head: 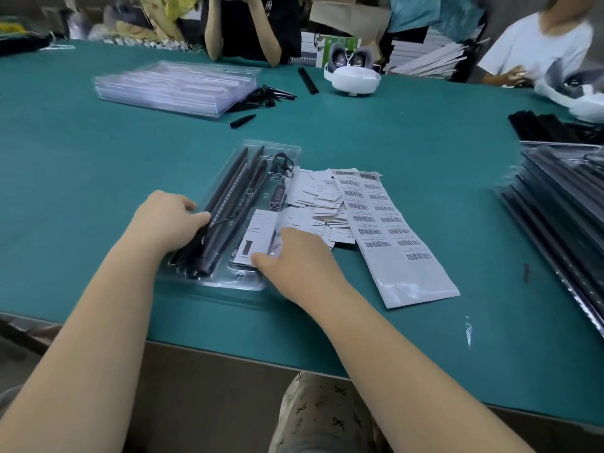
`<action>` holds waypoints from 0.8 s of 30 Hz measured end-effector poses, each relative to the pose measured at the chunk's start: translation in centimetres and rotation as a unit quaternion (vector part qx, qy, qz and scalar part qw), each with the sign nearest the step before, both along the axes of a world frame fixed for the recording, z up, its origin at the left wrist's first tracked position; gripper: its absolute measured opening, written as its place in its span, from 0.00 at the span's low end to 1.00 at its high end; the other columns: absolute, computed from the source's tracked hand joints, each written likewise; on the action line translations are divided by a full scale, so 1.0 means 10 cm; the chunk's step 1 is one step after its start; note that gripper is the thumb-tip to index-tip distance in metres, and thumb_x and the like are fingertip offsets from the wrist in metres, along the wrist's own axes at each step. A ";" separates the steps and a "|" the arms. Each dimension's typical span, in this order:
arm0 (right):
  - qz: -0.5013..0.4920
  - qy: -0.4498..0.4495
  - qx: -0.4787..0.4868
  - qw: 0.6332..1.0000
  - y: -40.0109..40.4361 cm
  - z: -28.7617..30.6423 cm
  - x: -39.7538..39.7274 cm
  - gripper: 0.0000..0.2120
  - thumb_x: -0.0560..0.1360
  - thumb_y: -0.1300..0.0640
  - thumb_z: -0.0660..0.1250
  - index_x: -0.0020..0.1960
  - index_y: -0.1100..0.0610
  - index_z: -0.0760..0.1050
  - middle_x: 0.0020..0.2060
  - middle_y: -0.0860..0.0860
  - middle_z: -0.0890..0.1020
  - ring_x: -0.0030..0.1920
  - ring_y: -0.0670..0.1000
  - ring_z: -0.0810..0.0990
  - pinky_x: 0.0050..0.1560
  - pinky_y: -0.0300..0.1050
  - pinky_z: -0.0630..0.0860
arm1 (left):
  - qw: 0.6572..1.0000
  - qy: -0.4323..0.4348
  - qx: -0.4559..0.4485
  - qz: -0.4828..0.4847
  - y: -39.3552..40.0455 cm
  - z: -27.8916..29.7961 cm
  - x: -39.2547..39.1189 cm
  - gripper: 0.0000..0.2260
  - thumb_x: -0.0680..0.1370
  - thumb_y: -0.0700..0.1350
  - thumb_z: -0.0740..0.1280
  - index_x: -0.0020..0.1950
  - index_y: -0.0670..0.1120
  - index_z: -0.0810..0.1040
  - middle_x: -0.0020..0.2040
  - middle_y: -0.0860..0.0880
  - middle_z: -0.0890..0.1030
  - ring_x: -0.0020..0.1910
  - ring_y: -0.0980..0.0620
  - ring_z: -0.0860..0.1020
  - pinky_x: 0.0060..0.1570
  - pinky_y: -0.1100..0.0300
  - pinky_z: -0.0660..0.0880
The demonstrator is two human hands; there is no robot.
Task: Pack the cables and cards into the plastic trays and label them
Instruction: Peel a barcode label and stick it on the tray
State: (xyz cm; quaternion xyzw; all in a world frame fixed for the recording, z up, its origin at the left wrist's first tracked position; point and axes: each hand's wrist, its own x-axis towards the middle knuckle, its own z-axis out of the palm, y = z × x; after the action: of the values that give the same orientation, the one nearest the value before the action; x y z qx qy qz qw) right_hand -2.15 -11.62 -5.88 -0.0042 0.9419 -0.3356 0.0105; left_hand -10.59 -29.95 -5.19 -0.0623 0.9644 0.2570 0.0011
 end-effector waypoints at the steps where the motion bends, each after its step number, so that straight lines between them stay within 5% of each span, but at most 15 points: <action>1: -0.017 0.016 0.010 1.000 0.09 0.02 0.00 0.08 0.74 0.50 0.63 0.46 0.54 0.75 0.40 0.49 0.79 0.45 0.55 0.76 0.36 0.44 0.70 | 1.000 -0.008 -0.007 -0.003 0.02 0.00 0.00 0.20 0.78 0.51 0.65 0.66 0.42 0.75 0.66 0.43 0.75 0.64 0.42 0.72 0.63 0.52 0.68; 5: -0.135 0.048 0.062 0.988 0.67 0.15 -0.11 0.19 0.73 0.50 0.65 0.63 0.51 0.75 0.57 0.53 0.77 0.60 0.56 0.72 0.53 0.48 0.71 | 0.998 -0.041 -0.037 -0.004 0.04 0.01 0.02 0.20 0.79 0.50 0.64 0.67 0.41 0.74 0.67 0.42 0.74 0.65 0.41 0.71 0.65 0.51 0.67; 8: -0.212 -0.040 0.134 0.967 1.18 0.18 -0.18 0.17 0.75 0.50 0.62 0.61 0.55 0.74 0.58 0.56 0.74 0.61 0.60 0.69 0.53 0.49 0.70 | 0.990 -0.021 -0.141 0.014 0.14 0.14 0.08 0.22 0.78 0.54 0.64 0.69 0.45 0.72 0.67 0.38 0.69 0.65 0.37 0.68 0.63 0.46 0.67; 10: -0.244 -0.066 0.101 0.962 1.46 0.17 -0.16 0.14 0.76 0.52 0.60 0.56 0.58 0.75 0.55 0.58 0.76 0.58 0.61 0.72 0.51 0.50 0.71 | 0.992 0.073 -0.103 0.000 0.33 0.26 0.18 0.20 0.77 0.52 0.64 0.67 0.47 0.72 0.64 0.39 0.71 0.62 0.38 0.70 0.60 0.46 0.68; 13: -0.254 -0.081 0.060 0.962 1.71 0.18 -0.09 0.25 0.76 0.50 0.64 0.70 0.59 0.68 0.67 0.54 0.73 0.64 0.56 0.72 0.52 0.46 0.68 | 0.982 0.142 -0.020 -0.121 0.81 0.37 0.49 0.09 0.77 0.50 0.62 0.50 0.51 0.80 0.46 0.50 0.80 0.46 0.47 0.77 0.43 0.57 0.73; 17: -0.203 -0.078 0.039 0.975 1.71 0.16 -0.03 0.22 0.72 0.48 0.69 0.65 0.51 0.72 0.51 0.45 0.79 0.46 0.47 0.77 0.40 0.43 0.68 | 0.968 0.048 -0.082 -0.233 1.50 0.17 0.82 0.18 0.78 0.56 0.59 0.36 0.45 0.75 0.33 0.49 0.74 0.36 0.47 0.73 0.29 0.60 0.62; 21: -0.181 -0.078 0.091 0.976 1.63 0.07 0.02 0.23 0.70 0.49 0.71 0.64 0.51 0.74 0.59 0.51 0.75 0.52 0.53 0.75 0.44 0.45 0.70 | 0.971 -0.003 0.008 -0.241 1.82 -0.07 0.91 0.18 0.76 0.55 0.62 0.31 0.46 0.66 0.30 0.50 0.69 0.30 0.51 0.68 0.27 0.57 0.60; 24: -0.167 -0.062 0.096 0.979 1.64 0.04 0.06 0.18 0.70 0.48 0.70 0.60 0.47 0.77 0.59 0.52 0.74 0.54 0.54 0.75 0.46 0.46 0.72 | 0.967 -0.014 0.161 -0.199 1.85 -0.14 0.90 0.07 0.74 0.51 0.67 0.42 0.49 0.74 0.37 0.53 0.78 0.38 0.52 0.77 0.36 0.56 0.74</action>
State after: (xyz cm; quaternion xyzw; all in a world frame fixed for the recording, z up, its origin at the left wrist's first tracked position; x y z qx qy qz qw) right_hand -1.53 4.77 -5.51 0.1752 0.9547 -0.2403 0.0126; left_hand -1.56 -11.42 -6.56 0.1280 0.9031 0.4030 0.0753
